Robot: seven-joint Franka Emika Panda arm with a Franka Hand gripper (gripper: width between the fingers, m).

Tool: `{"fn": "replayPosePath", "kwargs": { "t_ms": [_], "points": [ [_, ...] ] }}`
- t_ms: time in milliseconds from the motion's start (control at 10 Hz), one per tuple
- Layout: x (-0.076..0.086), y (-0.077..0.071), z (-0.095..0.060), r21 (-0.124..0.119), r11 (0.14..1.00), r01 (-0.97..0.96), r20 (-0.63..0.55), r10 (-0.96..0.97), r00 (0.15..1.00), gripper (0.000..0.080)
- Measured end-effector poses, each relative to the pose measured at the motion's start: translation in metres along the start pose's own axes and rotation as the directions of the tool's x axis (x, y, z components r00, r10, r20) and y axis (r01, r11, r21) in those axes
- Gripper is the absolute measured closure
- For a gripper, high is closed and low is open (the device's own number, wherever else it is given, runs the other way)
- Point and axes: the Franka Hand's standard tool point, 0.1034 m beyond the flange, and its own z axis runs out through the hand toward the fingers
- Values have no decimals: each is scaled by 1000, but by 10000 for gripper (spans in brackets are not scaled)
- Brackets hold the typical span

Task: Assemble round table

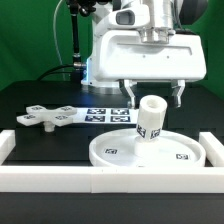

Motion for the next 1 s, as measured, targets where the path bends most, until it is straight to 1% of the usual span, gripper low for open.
{"fn": "replayPosePath", "kwargs": {
  "t_ms": [200, 300, 400, 700, 900, 1000],
  "points": [
    [7, 9, -15, 1, 1000, -1, 16, 1, 1000, 150],
    [13, 15, -22, 0, 1000, -3, 20, 3, 1000, 150],
    [20, 19, -26, -2, 1000, -4, 15, 4, 1000, 150],
    [18, 19, -24, -2, 1000, -5, 17, 5, 1000, 150],
    [14, 26, -22, -10, 999, -38, 26, 38, 999, 150],
    [14, 27, -22, -11, 999, -52, 26, 52, 998, 150]
  ]
}}
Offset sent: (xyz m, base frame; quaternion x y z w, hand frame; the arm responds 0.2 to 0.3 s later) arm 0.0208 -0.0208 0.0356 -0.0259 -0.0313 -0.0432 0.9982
